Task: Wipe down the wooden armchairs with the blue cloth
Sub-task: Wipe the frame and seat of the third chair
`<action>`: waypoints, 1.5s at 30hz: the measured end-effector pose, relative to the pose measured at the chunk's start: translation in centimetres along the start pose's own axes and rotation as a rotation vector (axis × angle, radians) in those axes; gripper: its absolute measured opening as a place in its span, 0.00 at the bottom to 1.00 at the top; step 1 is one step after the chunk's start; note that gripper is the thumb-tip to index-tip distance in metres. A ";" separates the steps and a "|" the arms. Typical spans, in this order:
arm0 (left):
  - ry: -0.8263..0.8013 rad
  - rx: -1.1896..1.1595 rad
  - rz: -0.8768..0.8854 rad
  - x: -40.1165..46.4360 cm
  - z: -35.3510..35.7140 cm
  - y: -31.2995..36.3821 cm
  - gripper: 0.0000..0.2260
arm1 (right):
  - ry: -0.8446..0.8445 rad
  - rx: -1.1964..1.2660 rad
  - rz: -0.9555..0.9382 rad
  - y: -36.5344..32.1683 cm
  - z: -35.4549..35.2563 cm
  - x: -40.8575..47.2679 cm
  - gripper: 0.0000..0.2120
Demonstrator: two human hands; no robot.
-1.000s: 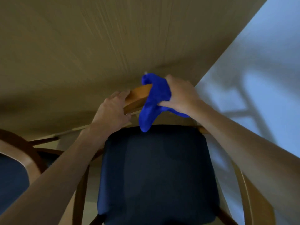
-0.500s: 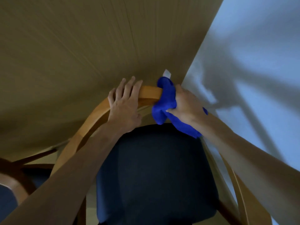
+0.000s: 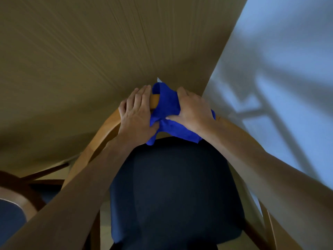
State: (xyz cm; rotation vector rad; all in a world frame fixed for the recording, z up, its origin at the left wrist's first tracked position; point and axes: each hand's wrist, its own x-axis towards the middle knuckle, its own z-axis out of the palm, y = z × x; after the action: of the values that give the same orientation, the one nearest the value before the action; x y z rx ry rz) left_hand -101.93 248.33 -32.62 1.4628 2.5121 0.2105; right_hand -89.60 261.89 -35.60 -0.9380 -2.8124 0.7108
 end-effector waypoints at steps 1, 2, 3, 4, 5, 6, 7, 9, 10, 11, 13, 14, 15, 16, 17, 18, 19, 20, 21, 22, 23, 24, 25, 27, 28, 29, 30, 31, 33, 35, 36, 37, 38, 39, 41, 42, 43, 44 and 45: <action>-0.008 -0.001 0.000 0.0 0.0 0.1 0.48 | 0.009 0.004 0.029 0.7 0.0 -0.6 0.29; -0.015 0.001 -0.002 0.0 -0.1 0.1 0.49 | 0.020 0.010 0.055 1.3 0.0 -1.1 0.28; -0.019 0.006 0.000 0.0 -0.1 0.1 0.50 | 0.027 0.013 0.084 1.8 0.1 -1.7 0.27; -0.019 0.009 0.003 0.0 -0.1 0.2 0.50 | 0.027 0.007 0.119 2.5 0.2 -2.4 0.26; -0.015 0.005 0.006 0.0 -0.2 0.1 0.50 | 0.022 -0.007 0.156 3.2 0.2 -3.1 0.26; -0.015 -0.006 0.014 0.0 -0.2 0.0 0.50 | 0.016 -0.031 0.190 3.9 0.2 -3.9 0.25; -0.024 -0.023 0.029 0.1 -0.3 -0.1 0.50 | 0.012 -0.065 0.217 4.7 0.2 -4.6 0.25; -0.060 -0.071 0.038 0.2 -0.5 -0.7 0.51 | -0.002 -0.152 0.248 6.1 0.1 -5.8 0.24; -0.080 -0.101 0.008 0.1 -0.6 -1.3 0.51 | -0.015 -0.185 0.259 6.5 0.0 -6.2 0.24; -0.098 -0.126 -0.043 -0.2 -0.8 -2.2 0.52 | -0.032 -0.201 0.271 6.7 -0.1 -6.4 0.24; -0.115 -0.157 -0.141 -1.2 -0.8 -4.0 0.53 | -0.067 -0.175 0.297 6.7 -0.5 -6.4 0.24; -0.118 -0.169 -0.167 -1.8 -0.7 -4.7 0.54 | -0.082 -0.143 0.311 6.4 -0.7 -6.2 0.24; -0.119 -0.179 -0.176 -2.2 -0.6 -5.2 0.55 | -0.101 -0.110 0.317 5.9 -1.1 -5.8 0.24; -0.117 -0.187 -0.178 -2.4 -0.4 -5.5 0.56 | -0.122 -0.079 0.304 4.9 -1.6 -5.2 0.25; -0.111 -0.195 -0.176 -2.4 -0.2 -5.7 0.57 | -0.134 -0.049 0.270 3.4 -2.0 -4.3 0.24; -0.104 -0.203 -0.172 -2.4 0.1 -5.7 0.58 | -0.130 -0.019 0.214 1.6 -2.3 -3.0 0.23; -0.096 -0.211 -0.169 -2.3 0.3 -5.8 0.59 | -0.122 -0.005 0.147 -0.4 -2.3 -1.4 0.20; -0.083 -0.220 -0.166 -2.3 0.4 -5.8 0.59 | -0.136 -0.030 0.073 -2.5 -2.2 0.3 0.18; -0.064 -0.233 -0.161 -2.3 0.6 -6.0 0.59 | -0.177 -0.093 -0.010 -4.6 -1.8 2.1 0.18; -0.046 -0.252 -0.157 -2.3 0.8 -6.1 0.57 | -0.230 -0.167 -0.092 -6.5 -1.5 3.6 0.19; -0.033 -0.272 -0.158 -2.4 1.0 -6.1 0.56 | -0.267 -0.234 -0.166 -8.1 -1.0 4.7 0.21; -0.028 -0.285 -0.162 -2.4 1.1 -6.1 0.56 | -0.279 -0.295 -0.221 -9.1 -0.5 5.3 0.22; -0.026 -0.290 -0.168 -2.4 1.2 -6.1 0.56 | -0.271 -0.353 -0.260 -9.7 -0.1 5.6 0.21; -0.033 -0.285 -0.179 -2.3 1.3 -6.1 0.57 | -0.237 -0.438 -0.314 -10.2 0.7 5.5 0.19; -0.043 -0.285 -0.183 -2.3 1.2 -6.2 0.57 | -0.224 -0.459 -0.337 -10.3 0.9 5.6 0.18; -0.060 -0.290 -0.182 -2.3 1.0 -6.1 0.57 | -0.218 -0.459 -0.346 -10.5 1.0 5.6 0.17; -0.081 -0.299 -0.174 -2.3 0.7 -6.1 0.57 | -0.219 -0.442 -0.343 -10.5 0.8 5.7 0.17; -0.100 -0.309 -0.165 -2.3 0.4 -6.0 0.57 | -0.225 -0.412 -0.337 -10.4 0.6 5.8 0.16; -0.133 -0.312 -0.133 -2.4 -0.2 -6.1 0.57 | -0.239 -0.352 -0.332 -9.7 0.4 5.7 0.16; -0.150 -0.287 -0.119 -2.7 -0.5 -7.0 0.58 | -0.234 -0.295 -0.347 -9.0 0.5 5.5 0.18; -0.163 -0.272 -0.131 -3.1 -0.4 -7.8 0.57 | -0.222 -0.265 -0.360 -8.7 0.6 5.5 0.20; -0.183 -0.258 -0.163 -3.8 -0.3 -8.6 0.57 | -0.212 -0.240 -0.368 -8.6 0.7 5.6 0.21; -0.201 -0.245 -0.210 -4.5 0.0 -9.4 0.57 | -0.211 -0.222 -0.365 -8.5 0.7 5.7 0.21; -0.214 -0.233 -0.261 -5.1 0.3 -10.1 0.57 | -0.219 -0.217 -0.352 -8.6 0.7 5.8 0.20; -0.224 -0.216 -0.328 -6.2 0.9 -11.0 0.58 | -0.247 -0.252 -0.314 -9.0 0.7 5.9 0.18; -0.214 -0.210 -0.335 -6.4 1.2 -11.2 0.58 | -0.250 -0.276 -0.299 -9.3 0.8 5.9 0.16; -0.205 -0.207 -0.333 -6.4 1.4 -11.3 0.58 | -0.252 -0.304 -0.296 -9.7 1.0 6.0 0.15; -0.206 -0.212 -0.328 -6.3 1.4 -11.4 0.59 | -0.259 -0.347 -0.318 -10.3 1.3 6.0 0.13; -0.212 -0.223 -0.323 -6.2 1.3 -11.4 0.58 | -0.268 -0.402 -0.365 -11.2 1.6 6.2 0.11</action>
State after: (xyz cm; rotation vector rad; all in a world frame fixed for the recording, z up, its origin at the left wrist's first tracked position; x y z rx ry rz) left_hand -108.18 237.34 -35.81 0.9288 2.4157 0.2538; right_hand -101.04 256.99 -32.29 -0.3551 -3.3065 0.2414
